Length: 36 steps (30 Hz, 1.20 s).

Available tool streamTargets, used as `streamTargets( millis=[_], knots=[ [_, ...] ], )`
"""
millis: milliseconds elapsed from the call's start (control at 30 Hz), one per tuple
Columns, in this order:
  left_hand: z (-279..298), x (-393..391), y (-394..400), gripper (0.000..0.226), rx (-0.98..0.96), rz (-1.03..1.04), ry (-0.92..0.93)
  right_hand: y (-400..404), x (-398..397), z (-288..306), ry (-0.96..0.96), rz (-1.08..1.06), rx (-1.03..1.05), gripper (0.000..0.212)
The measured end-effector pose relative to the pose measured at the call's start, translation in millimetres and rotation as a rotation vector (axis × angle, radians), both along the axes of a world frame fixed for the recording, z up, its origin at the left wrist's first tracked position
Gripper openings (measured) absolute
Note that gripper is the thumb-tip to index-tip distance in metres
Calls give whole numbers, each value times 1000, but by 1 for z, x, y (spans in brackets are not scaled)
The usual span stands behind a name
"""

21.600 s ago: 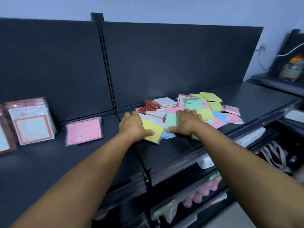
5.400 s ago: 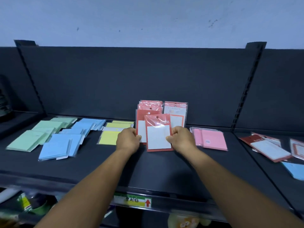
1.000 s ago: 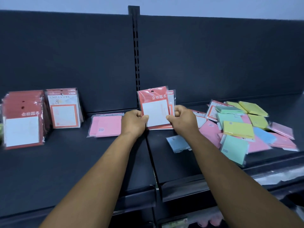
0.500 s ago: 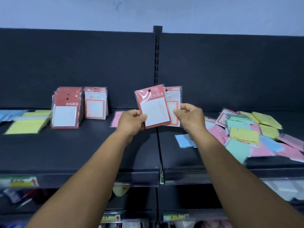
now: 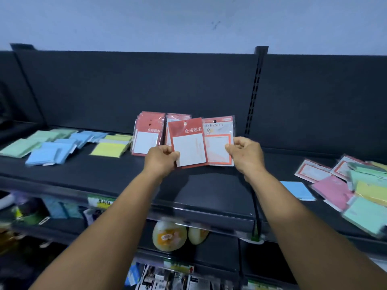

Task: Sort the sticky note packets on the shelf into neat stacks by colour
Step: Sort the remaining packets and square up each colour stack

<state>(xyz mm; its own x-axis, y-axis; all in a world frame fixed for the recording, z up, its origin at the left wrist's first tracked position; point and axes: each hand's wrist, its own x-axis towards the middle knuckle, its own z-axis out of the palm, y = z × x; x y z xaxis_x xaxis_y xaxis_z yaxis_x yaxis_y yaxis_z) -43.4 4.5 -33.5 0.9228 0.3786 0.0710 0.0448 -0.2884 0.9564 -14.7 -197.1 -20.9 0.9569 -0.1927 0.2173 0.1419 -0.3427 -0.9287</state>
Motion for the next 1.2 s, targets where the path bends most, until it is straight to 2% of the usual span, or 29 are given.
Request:
streamTargets(
  millis=[133,333,467,600,700,800,1000,1133,1200],
  knots=[
    [-3,3,42,15,28,46,25,40,8,0,0,21,-23,8],
    [-7,20,99,15,75,54,47,94,22,-2,34,0,-72,6],
    [-10,33,125,14,293,81,99,115,37,-8,91,-65,-170,14],
    [-14,49,144,14,471,98,156,135,55,-16,150,-98,-297,11],
    [-17,60,151,35,575,68,149,148,67,-19,178,-136,-387,6],
    [-19,70,155,46,644,17,126,160,81,-21,185,-174,-452,8],
    [-25,92,158,48,785,-15,127,168,101,-20,179,-221,-538,22],
    [-31,97,158,51,799,-10,133,172,107,-20,160,-241,-588,28],
    [-33,97,157,59,810,-7,132,173,108,-21,143,-249,-603,31]
  ],
)
